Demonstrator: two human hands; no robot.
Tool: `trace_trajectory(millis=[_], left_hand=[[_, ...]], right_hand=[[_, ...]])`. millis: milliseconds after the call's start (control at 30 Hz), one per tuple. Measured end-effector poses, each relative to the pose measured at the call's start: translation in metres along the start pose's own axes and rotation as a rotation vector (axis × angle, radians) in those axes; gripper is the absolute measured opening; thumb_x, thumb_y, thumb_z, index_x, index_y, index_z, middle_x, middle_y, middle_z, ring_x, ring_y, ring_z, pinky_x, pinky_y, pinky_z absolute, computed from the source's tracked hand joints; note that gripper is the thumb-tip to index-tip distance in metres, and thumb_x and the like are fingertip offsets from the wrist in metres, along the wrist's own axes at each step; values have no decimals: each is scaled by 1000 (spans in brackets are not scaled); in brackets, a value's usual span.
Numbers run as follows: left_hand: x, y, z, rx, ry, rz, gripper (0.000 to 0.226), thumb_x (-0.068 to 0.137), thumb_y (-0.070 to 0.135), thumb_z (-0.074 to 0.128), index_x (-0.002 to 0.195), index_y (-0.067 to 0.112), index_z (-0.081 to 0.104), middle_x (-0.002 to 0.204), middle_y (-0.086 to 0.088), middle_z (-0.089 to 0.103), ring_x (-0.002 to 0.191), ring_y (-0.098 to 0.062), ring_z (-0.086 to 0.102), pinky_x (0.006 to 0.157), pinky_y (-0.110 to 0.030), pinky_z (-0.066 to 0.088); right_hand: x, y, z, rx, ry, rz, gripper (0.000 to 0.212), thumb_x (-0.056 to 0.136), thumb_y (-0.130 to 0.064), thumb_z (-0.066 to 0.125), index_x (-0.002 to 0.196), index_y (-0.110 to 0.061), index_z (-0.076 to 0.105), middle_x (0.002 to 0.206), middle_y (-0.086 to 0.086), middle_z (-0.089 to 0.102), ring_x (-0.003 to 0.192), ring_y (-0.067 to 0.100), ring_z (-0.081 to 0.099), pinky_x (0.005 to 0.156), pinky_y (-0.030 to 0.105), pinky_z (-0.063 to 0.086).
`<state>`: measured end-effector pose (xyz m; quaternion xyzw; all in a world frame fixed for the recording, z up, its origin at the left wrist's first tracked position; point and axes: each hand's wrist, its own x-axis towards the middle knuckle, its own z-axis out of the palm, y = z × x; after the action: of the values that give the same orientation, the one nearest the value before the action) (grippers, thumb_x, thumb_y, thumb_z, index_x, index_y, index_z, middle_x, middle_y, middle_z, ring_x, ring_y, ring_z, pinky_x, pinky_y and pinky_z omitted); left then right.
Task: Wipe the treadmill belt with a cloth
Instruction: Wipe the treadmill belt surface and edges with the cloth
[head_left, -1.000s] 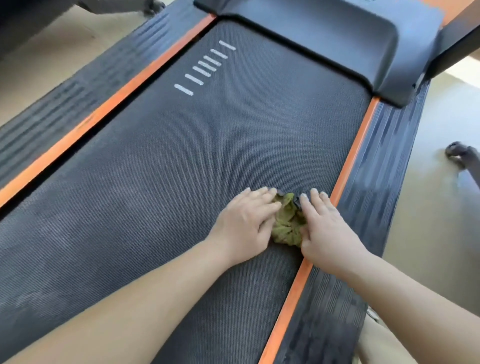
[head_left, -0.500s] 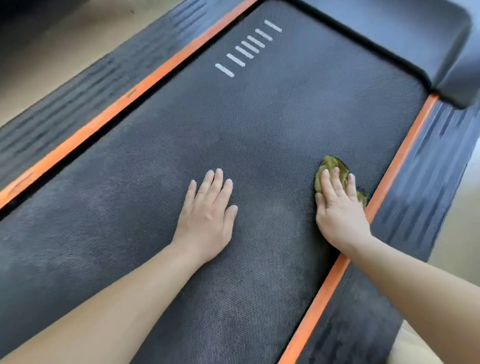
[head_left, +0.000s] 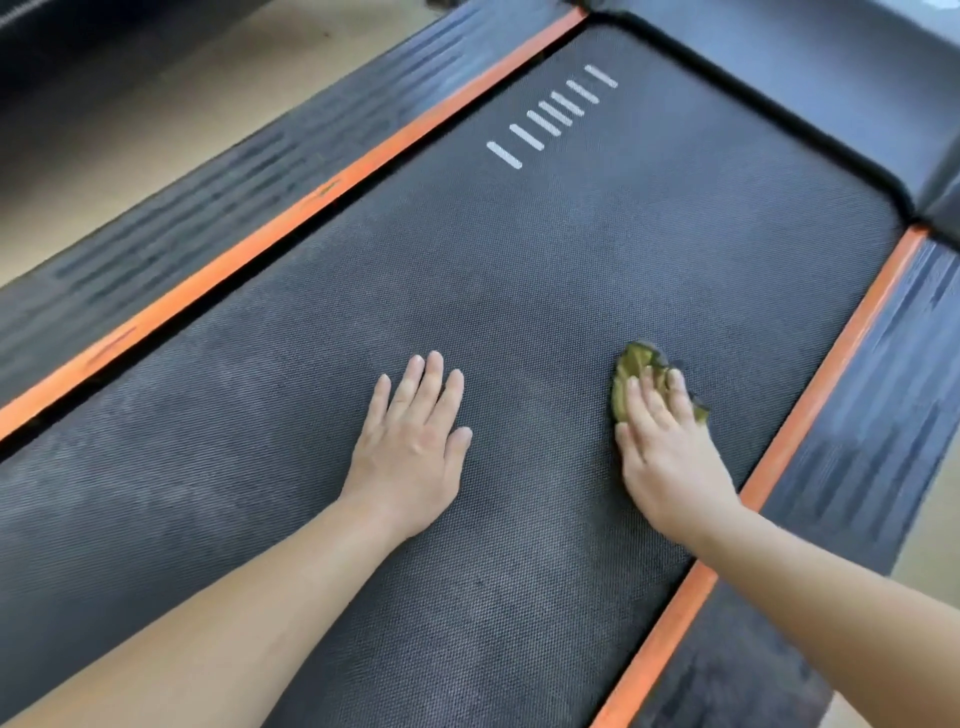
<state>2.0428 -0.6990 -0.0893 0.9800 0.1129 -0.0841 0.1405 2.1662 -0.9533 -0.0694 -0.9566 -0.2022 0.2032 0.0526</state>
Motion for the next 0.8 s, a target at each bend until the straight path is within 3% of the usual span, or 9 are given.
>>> trace_trajectory(millis=[133, 200, 300, 400, 467, 533, 667, 733, 800], left_hand=[[-1, 0, 0, 48, -22, -11, 65, 107, 49, 20, 163, 23, 2, 170, -1, -11, 156, -18, -16, 127, -47, -3], [0, 0, 0, 73, -33, -17, 65, 107, 49, 17, 163, 24, -3, 170, 0, -14, 155, -18, -18, 127, -47, -4], [1, 4, 0, 83, -44, -39, 65, 106, 50, 16, 163, 25, -4, 169, 0, -16, 155, -18, -20, 127, -46, -4], [0, 3, 0, 86, -61, -51, 64, 107, 50, 14, 162, 26, -7, 169, 1, -20, 154, -17, -23, 127, -46, -6], [-1, 2, -1, 94, -62, -49, 64, 107, 51, 13, 161, 27, -10, 168, 2, -23, 153, -15, -26, 126, -44, -8], [-1, 0, -1, 87, -60, -39, 64, 107, 52, 13, 161, 27, -10, 167, 3, -23, 152, -15, -26, 126, -44, -10], [-2, -3, 0, 99, -33, -17, 65, 106, 53, 14, 162, 28, -6, 169, 3, -19, 154, -14, -22, 127, -43, -7], [-2, -5, -1, 86, -52, -17, 65, 106, 54, 12, 162, 29, -9, 168, 4, -21, 153, -13, -25, 126, -43, -9], [-2, -3, -1, 67, -64, -25, 64, 106, 54, 12, 161, 29, -12, 167, 4, -24, 151, -13, -29, 126, -43, -11]], right_hand=[[-36, -39, 8, -20, -223, -482, 71, 99, -53, 1, 163, -24, 7, 167, -16, -6, 151, 10, -28, 126, 39, -7], [-33, -31, 12, -123, -178, -600, 67, 102, -49, 5, 163, -23, 14, 169, -13, 2, 154, 13, -20, 127, 42, 2], [-5, 3, 1, -166, 9, -263, 60, 106, -39, 20, 160, -13, 26, 169, -1, 18, 157, 21, -7, 125, 52, 14], [17, 26, -17, -105, -5, 62, 59, 106, -34, 29, 159, -8, 23, 170, 5, 13, 157, 25, -7, 123, 57, 11], [12, 19, -13, -49, 15, 1, 60, 106, -38, 22, 160, -11, 22, 170, 4, 11, 156, 22, -10, 124, 51, 2], [-8, -10, 2, -59, -17, -241, 65, 100, -40, 14, 160, -16, 25, 169, -1, 20, 157, 21, -6, 126, 45, -4], [-55, -49, 34, -139, -104, -746, 56, 101, -34, 33, 154, -15, 41, 164, -2, 33, 156, 26, 13, 123, 51, 20], [-41, -29, 29, -181, -15, -646, 56, 98, -28, 40, 151, -11, 45, 159, 3, 41, 155, 28, 18, 116, 52, 30], [-20, 2, 12, -128, 63, -291, 56, 101, -24, 36, 154, -7, 37, 163, 8, 34, 156, 29, 9, 113, 59, 37]])
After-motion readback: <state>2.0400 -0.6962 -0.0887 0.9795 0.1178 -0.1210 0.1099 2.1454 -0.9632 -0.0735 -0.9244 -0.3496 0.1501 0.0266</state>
